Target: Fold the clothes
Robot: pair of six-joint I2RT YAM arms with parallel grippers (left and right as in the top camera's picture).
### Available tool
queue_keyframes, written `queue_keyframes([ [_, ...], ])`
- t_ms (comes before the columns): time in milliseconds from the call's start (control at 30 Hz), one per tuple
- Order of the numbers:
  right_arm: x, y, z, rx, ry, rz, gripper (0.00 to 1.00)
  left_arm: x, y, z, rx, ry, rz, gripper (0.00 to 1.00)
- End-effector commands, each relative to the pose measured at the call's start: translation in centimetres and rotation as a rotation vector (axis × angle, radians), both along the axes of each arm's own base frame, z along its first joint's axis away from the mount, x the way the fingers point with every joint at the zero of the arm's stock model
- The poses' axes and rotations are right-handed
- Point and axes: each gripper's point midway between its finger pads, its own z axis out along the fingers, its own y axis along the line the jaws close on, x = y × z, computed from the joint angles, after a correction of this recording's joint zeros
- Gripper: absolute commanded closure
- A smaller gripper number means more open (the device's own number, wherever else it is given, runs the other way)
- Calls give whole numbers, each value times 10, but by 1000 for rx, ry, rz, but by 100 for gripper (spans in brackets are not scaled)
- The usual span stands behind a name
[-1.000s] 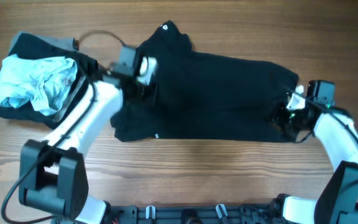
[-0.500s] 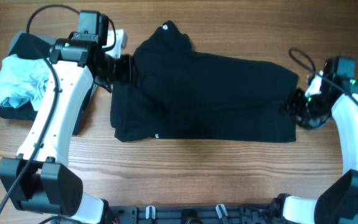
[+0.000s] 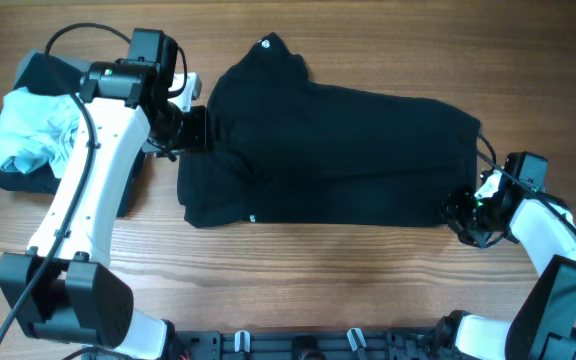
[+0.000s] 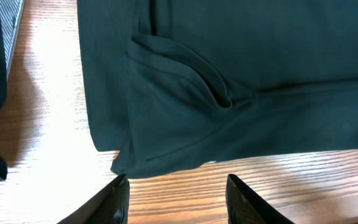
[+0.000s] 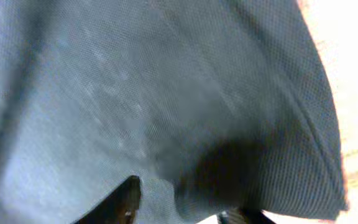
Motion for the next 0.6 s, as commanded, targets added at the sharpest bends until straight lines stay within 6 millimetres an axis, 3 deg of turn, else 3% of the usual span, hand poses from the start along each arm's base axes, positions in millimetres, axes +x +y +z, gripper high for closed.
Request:
queue_keyframes([
  [0,-7,4,-9,21,26,-23,78,0,4,5,10,-16,4,50],
  [33,-11,5,-10,24,45,-24,93,-4,5,4,13,0,4,50],
  [67,-16,4,-11,17,68,-26,96,-8,6,3,19,18,5,50],
  [167,-37,-9,-18,-60,180,-80,96,-23,9,-5,27,90,46,46],
  [300,-72,-32,-19,-178,349,-172,96,-46,11,-29,39,198,92,43],
  [433,-83,-41,-14,-195,392,-193,96,-85,12,-77,41,341,89,36],
  [567,-80,-43,-13,-200,383,-180,96,-105,-2,-122,-56,372,88,35],
])
